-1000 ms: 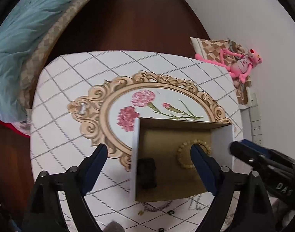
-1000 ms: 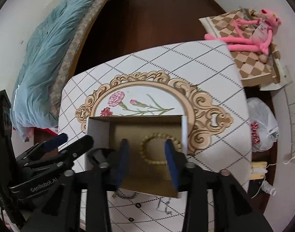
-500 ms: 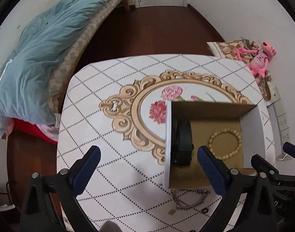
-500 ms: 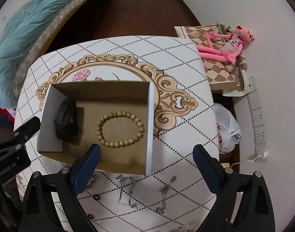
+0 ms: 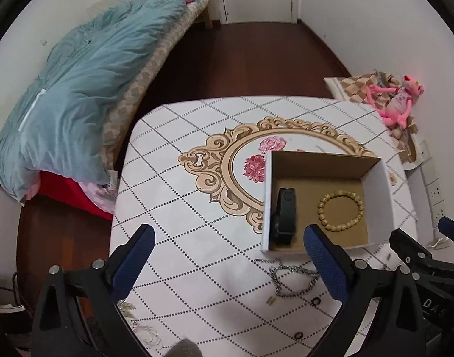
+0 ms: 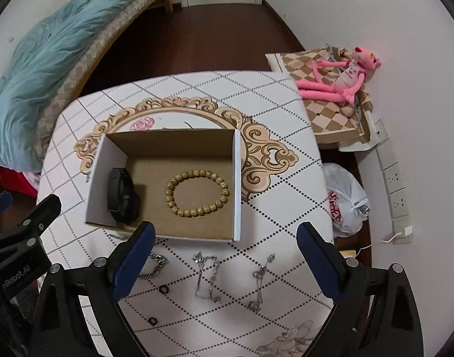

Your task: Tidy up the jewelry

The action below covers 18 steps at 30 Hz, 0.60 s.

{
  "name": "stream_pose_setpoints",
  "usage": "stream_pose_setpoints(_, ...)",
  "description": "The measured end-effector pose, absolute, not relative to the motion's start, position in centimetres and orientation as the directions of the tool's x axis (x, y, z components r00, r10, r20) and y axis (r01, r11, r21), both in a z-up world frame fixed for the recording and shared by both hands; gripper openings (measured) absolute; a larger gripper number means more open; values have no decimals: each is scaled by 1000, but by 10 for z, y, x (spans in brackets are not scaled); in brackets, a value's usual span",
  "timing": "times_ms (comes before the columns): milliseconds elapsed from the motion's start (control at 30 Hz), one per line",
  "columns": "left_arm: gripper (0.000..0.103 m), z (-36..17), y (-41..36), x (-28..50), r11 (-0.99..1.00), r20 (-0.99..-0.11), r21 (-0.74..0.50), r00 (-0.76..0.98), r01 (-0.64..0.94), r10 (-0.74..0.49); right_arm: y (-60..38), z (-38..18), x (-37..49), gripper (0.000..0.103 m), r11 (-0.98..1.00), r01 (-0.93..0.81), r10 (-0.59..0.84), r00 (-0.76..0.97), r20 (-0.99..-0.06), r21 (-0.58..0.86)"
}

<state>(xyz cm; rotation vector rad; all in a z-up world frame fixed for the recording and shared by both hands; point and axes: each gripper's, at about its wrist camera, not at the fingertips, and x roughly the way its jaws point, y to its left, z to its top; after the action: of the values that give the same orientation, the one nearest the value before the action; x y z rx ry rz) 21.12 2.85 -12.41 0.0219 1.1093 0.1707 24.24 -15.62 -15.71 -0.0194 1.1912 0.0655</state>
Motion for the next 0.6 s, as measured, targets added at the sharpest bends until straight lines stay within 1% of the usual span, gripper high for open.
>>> stream_pose_setpoints(333,102,-72,27,161,989,-840,92,524,-117,140,-159,-99,191,97,999,-47,23,479,-877,0)
stream_pose_setpoints(600,102,-55,33,134,985,-824,88,546,-145,154,-166,-75,157,97,999,-32,52,513,-857,41)
